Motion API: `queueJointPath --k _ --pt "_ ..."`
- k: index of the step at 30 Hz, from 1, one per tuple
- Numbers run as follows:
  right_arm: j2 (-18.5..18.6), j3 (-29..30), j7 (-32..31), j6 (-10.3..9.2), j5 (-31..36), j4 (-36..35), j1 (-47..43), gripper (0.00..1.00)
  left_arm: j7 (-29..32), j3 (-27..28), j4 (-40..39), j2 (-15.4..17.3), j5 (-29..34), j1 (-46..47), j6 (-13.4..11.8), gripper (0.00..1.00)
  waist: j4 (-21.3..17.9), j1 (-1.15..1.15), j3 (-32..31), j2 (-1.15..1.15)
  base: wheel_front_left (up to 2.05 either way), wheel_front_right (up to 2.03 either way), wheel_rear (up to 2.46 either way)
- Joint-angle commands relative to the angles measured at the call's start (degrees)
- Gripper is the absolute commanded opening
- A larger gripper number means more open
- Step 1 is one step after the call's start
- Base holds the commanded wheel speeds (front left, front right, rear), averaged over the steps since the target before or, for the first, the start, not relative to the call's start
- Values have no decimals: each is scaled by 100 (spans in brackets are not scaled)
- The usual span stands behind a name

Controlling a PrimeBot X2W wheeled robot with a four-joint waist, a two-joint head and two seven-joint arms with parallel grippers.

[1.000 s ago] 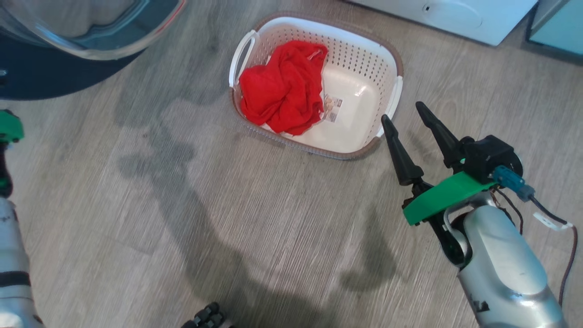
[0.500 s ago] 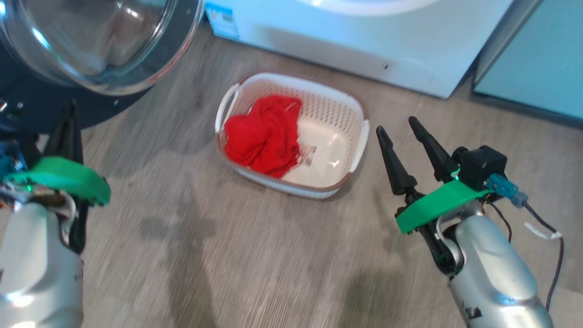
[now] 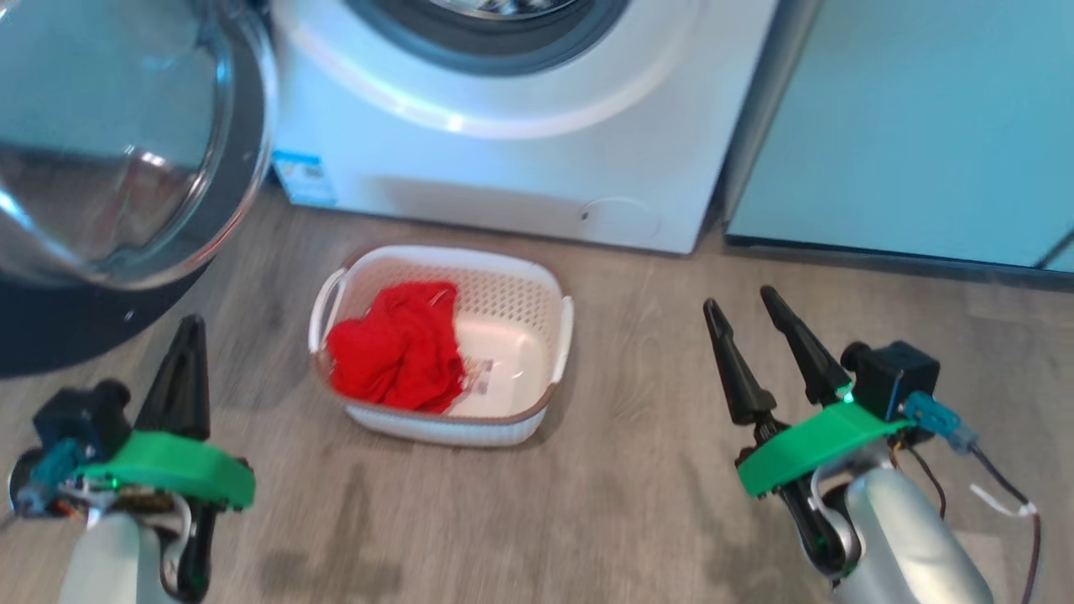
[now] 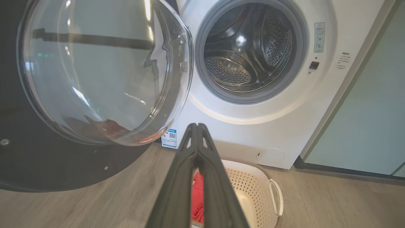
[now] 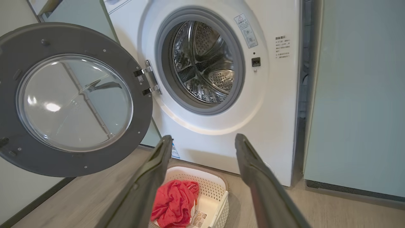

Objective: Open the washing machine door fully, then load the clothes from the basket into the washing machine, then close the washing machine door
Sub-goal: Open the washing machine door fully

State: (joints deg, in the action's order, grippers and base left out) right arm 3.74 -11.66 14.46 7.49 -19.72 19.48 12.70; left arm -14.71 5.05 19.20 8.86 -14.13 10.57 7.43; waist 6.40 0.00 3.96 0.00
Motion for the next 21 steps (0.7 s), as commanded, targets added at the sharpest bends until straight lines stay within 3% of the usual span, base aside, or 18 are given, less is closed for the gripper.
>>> queueJointPath --k 1,10,21 --pt "-74 -90 53 0 -18 -230 -13 100 -29 278 -362 23 -18 -17 5 0 -323 0 -298 0 0 0 0" --pt "-79 69 53 0 -17 -500 -344 100 -29 371 -1361 -441 3 -669 5 0 -627 0 -476 0 0 0 0" --pt "-84 236 53 0 13 -690 -595 100 -29 86 -1694 -583 53 -1059 5 0 -724 0 -485 0 0 0 0"
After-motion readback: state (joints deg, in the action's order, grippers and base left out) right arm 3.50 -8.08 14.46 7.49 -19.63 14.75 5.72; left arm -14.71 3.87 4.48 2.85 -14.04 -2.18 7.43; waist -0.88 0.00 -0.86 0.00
